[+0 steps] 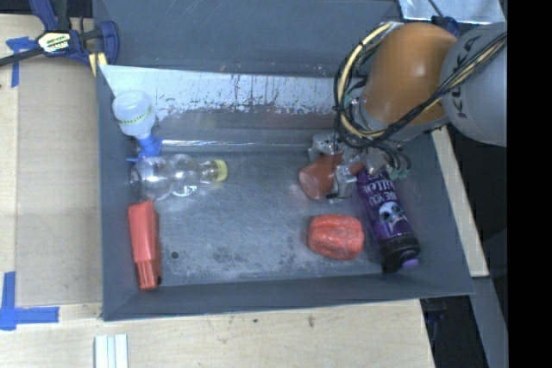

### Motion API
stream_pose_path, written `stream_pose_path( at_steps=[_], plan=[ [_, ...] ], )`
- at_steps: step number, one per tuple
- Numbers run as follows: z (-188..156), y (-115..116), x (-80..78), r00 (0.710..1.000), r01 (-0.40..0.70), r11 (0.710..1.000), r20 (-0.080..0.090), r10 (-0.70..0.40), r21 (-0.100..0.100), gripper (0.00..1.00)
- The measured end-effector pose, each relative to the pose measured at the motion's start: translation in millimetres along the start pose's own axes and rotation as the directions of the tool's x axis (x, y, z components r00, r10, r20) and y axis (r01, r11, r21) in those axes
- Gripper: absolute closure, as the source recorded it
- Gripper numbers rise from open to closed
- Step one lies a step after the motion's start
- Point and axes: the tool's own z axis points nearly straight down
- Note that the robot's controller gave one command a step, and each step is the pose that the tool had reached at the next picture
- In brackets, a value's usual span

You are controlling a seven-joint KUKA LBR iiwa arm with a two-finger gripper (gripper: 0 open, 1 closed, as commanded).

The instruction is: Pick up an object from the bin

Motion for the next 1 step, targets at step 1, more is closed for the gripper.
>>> stream_pose_path(
  at_steps=[1],
  plan=[
    [-0.1,0.0,-0.1,1.000,0.000,1.000,0.000,0.000,0.000,1.00]
  ],
)
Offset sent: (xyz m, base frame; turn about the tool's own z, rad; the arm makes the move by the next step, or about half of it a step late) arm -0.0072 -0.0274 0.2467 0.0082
